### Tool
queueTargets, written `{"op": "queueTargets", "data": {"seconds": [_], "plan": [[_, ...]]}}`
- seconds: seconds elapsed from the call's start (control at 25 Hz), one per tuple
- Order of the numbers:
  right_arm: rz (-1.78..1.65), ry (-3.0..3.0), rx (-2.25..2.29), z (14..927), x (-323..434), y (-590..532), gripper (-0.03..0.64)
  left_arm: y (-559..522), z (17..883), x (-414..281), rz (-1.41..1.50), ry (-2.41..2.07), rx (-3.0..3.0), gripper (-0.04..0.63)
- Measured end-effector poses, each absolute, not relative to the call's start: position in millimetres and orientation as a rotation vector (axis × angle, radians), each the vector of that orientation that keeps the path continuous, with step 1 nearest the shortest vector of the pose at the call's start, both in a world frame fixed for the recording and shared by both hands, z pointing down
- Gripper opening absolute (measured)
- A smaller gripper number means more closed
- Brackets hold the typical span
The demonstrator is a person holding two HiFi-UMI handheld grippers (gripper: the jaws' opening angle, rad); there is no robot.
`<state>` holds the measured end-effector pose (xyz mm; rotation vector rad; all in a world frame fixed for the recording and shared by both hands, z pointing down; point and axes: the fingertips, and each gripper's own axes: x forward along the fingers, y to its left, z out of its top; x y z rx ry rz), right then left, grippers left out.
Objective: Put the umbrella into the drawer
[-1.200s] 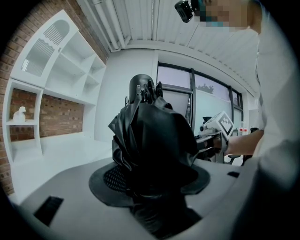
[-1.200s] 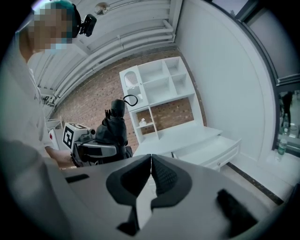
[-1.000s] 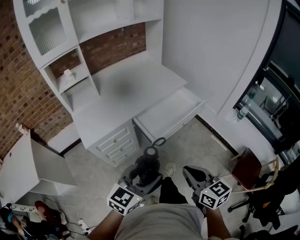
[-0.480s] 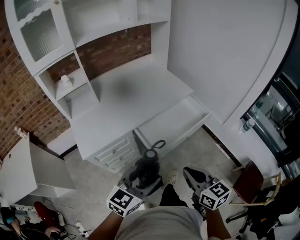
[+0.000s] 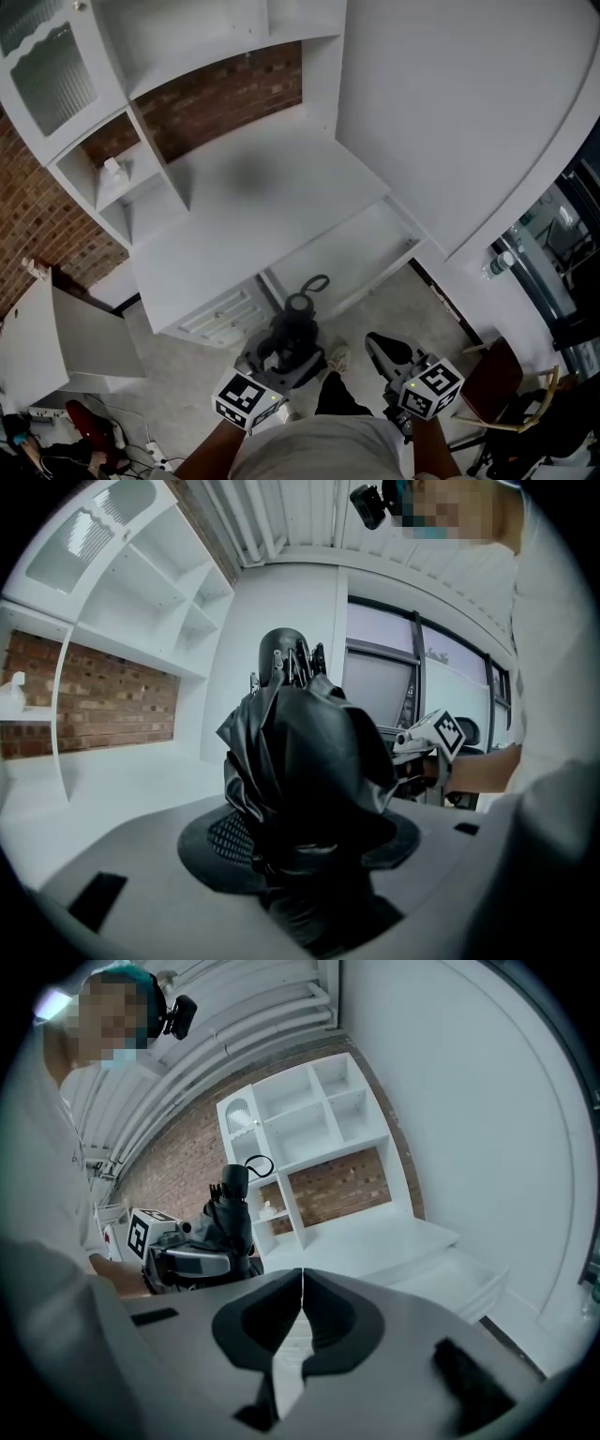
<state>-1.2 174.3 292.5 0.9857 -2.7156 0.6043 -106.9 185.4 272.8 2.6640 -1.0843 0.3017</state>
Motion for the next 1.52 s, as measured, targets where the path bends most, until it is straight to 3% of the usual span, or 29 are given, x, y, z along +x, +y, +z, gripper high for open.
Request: {"op": "queueTargets", "data": {"seconds": [1.52], "plan": [[0.553,-2.768,0.847,286,77,-40,0.028,-16,268,-20,0.309,-1.18,2.656,0.264]]}}
